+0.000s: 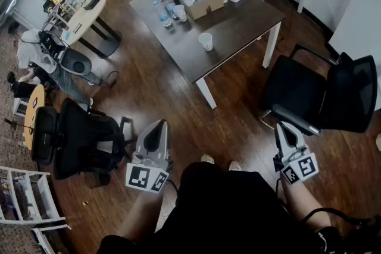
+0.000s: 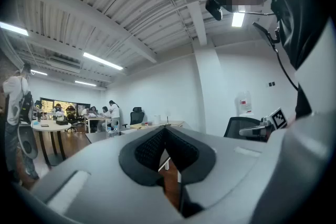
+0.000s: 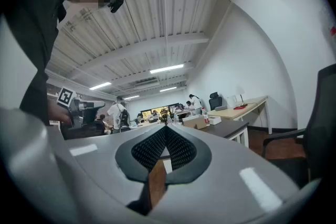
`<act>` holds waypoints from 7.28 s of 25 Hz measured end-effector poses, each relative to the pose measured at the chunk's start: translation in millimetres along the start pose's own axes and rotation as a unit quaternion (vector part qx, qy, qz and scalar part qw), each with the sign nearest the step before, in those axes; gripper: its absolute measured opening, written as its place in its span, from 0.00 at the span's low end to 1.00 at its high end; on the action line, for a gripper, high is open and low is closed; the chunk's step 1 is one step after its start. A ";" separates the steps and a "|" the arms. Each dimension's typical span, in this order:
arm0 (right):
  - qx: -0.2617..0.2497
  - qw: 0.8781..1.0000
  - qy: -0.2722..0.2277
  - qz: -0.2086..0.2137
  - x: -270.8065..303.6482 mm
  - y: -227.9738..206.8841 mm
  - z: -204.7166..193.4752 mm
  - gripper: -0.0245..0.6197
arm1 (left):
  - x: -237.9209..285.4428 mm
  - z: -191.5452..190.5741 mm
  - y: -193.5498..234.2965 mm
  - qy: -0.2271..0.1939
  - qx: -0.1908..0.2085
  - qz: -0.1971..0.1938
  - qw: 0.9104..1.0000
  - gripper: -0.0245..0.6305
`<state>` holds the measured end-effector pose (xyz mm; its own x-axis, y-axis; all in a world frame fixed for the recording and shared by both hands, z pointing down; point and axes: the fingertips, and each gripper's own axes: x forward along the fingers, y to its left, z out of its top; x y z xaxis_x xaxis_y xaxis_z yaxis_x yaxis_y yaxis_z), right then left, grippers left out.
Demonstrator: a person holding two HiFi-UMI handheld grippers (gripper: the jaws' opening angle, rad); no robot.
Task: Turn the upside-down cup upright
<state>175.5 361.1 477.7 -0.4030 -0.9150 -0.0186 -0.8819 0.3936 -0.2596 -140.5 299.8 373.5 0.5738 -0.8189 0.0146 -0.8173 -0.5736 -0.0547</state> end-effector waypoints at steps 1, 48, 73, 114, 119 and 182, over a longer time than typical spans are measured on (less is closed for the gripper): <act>-0.002 1.000 0.001 0.006 4.0 2.8 -1.1 0.04 | -1.3 -1.4 2.9 0.001 0.000 0.003 1.000 0.04; -0.040 0.997 0.027 -0.052 294.5 -51.8 13.0 0.04 | 262.8 -13.5 216.9 -0.047 -0.034 -0.096 0.994 0.04; -0.084 0.991 0.100 0.015 402.5 -81.6 13.3 0.04 | 293.9 -18.3 268.8 -0.065 -0.061 -0.059 0.994 0.04; -0.114 0.896 0.397 0.164 512.8 -140.3 -176.2 0.13 | 239.9 -0.7 300.1 0.021 -0.009 0.147 0.989 0.04; -0.131 0.897 0.392 0.159 516.0 -143.6 -170.8 0.08 | 238.2 2.0 301.6 0.020 -0.006 0.153 0.988 0.04; -0.114 0.919 0.306 0.220 520.0 -162.0 -159.4 0.20 | 236.7 9.6 303.7 0.039 0.016 0.163 0.986 0.04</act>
<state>69.9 -164.4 664.0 -0.7334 -0.4695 0.4916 -0.6015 0.7852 -0.1473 -252.3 -68.0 350.7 0.2746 -0.9592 0.0671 -0.9546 -0.2803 -0.1010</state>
